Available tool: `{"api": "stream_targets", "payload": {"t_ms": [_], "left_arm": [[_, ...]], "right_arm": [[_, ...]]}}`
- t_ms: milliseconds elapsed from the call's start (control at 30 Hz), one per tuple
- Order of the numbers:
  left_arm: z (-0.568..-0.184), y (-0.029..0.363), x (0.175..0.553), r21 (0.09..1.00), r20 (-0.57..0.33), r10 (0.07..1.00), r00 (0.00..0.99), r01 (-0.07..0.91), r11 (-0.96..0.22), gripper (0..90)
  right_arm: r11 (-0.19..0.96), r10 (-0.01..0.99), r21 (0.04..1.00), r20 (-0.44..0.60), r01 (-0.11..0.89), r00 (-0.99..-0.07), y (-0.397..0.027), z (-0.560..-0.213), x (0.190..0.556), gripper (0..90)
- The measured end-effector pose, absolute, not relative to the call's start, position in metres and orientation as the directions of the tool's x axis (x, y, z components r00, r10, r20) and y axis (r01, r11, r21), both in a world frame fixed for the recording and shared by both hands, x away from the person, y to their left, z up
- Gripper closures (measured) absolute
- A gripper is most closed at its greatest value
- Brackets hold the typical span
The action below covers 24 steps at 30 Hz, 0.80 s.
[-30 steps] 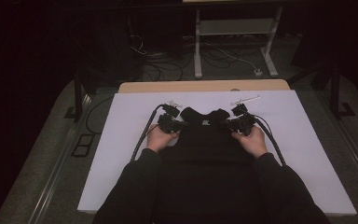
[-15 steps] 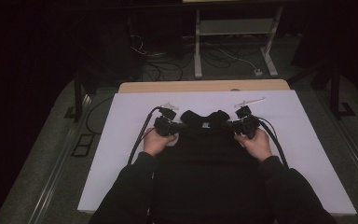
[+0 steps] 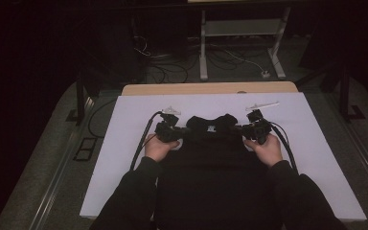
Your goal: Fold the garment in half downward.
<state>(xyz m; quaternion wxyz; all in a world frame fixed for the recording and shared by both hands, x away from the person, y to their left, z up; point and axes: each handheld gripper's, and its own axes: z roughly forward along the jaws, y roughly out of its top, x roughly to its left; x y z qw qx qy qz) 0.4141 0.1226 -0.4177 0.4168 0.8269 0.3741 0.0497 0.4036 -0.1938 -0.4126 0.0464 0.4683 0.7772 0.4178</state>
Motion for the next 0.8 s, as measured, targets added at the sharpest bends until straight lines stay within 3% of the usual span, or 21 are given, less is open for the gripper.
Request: {"api": "stream_targets", "payload": {"t_ms": [800], "left_arm": [[-0.394,0.131,0.385,0.765,-0.256,0.642,0.722,0.557,-0.321,82.9]], "right_arm": [[0.188,0.743,0.718,0.342,0.670,-0.575,-0.200,-0.391,0.376,81.3]]}}
